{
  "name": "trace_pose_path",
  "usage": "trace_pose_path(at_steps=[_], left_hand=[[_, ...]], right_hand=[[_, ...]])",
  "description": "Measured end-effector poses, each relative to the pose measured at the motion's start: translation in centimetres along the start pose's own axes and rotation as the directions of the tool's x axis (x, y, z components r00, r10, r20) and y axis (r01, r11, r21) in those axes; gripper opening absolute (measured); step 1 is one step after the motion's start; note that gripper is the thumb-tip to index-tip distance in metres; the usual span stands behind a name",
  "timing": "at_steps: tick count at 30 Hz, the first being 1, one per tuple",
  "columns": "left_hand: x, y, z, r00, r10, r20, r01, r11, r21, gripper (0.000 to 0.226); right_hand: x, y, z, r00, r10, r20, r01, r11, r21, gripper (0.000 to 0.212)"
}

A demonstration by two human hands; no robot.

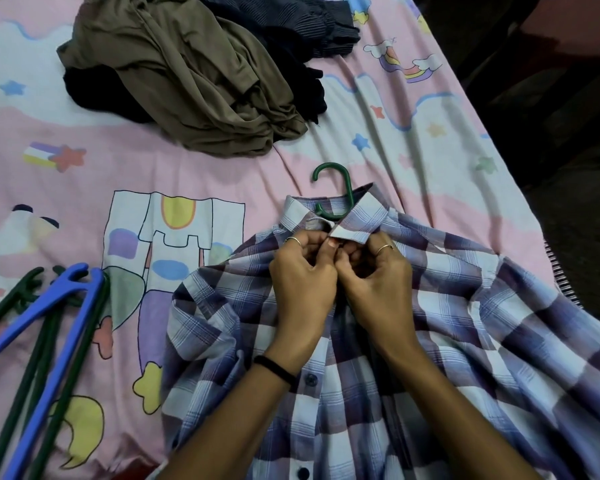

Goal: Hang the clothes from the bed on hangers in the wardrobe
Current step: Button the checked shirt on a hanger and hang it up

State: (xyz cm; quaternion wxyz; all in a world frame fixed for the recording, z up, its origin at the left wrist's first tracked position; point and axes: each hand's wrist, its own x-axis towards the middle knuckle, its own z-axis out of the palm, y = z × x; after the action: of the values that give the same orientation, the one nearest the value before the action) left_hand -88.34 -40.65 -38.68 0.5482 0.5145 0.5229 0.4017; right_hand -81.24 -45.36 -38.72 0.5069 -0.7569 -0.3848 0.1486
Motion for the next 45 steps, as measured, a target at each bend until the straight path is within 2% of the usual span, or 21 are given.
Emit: trace_pose_path(at_steps=[4, 9, 14, 21, 26, 31, 34, 36, 39, 42, 45], left_hand=[[0.1, -0.4, 0.4, 1.000, -0.003, -0.014, 0.003, 0.999, -0.040, 0.026], [0.1, -0.5, 0.3, 0.995, 0.098, 0.019, -0.099, 0.995, 0.025, 0.019], [0.3, 0.5, -0.4, 0.992, 0.109, 0.066, -0.114, 0.991, 0.071, 0.026], [0.5, 0.6, -0.8, 0.995, 0.017, 0.100, -0.021, 0.999, 0.031, 0.022], [0.2, 1.3, -0.7, 0.996, 0.020, 0.082, -0.017, 0.999, -0.035, 0.031], [0.3, 0.7, -0.7, 0.997, 0.022, 0.079, -0.020, 0.999, -0.031, 0.030], [0.5, 0.5, -0.6, 0.995, 0.024, 0.094, -0.020, 0.999, -0.048, 0.028], [0.5, 0.5, -0.5, 0.993, 0.033, 0.113, -0.028, 0.998, -0.047, 0.029], [0.4, 0.2, -0.3, 0.990, 0.034, 0.133, -0.025, 0.998, -0.066, 0.035], [0.3, 0.1, -0.4, 0.990, 0.026, 0.138, -0.018, 0.998, -0.059, 0.036], [0.3, 0.1, -0.4, 0.990, 0.017, 0.138, -0.008, 0.998, -0.065, 0.036]], right_hand=[[0.0, -0.2, -0.1, 0.999, 0.031, -0.007, -0.031, 0.999, -0.034, 0.019], [-0.4, -1.1, 0.0, 0.991, 0.032, -0.133, -0.054, 0.985, -0.162, 0.015], [0.1, -1.4, 0.5, 0.980, 0.093, -0.175, -0.120, 0.981, -0.149, 0.014], [-1.1, -0.8, 0.7, 0.979, -0.028, -0.203, -0.007, 0.986, -0.168, 0.013], [-1.7, -0.8, 1.2, 0.976, -0.083, -0.199, 0.058, 0.990, -0.130, 0.013], [-1.8, -0.6, 1.3, 0.979, 0.015, -0.203, -0.021, 0.999, -0.029, 0.010], [-1.6, -0.8, 1.1, 0.971, 0.195, -0.142, -0.176, 0.975, 0.136, 0.007], [-1.2, -1.2, 0.7, 0.941, 0.333, -0.052, -0.300, 0.899, 0.319, 0.009], [-0.6, -2.0, 0.0, 0.851, 0.505, 0.142, -0.486, 0.655, 0.578, 0.017], [0.1, -2.4, -0.6, 0.743, 0.589, 0.318, -0.616, 0.416, 0.669, 0.020], [1.3, -2.2, -1.6, 0.632, 0.619, 0.465, -0.703, 0.206, 0.681, 0.017]])
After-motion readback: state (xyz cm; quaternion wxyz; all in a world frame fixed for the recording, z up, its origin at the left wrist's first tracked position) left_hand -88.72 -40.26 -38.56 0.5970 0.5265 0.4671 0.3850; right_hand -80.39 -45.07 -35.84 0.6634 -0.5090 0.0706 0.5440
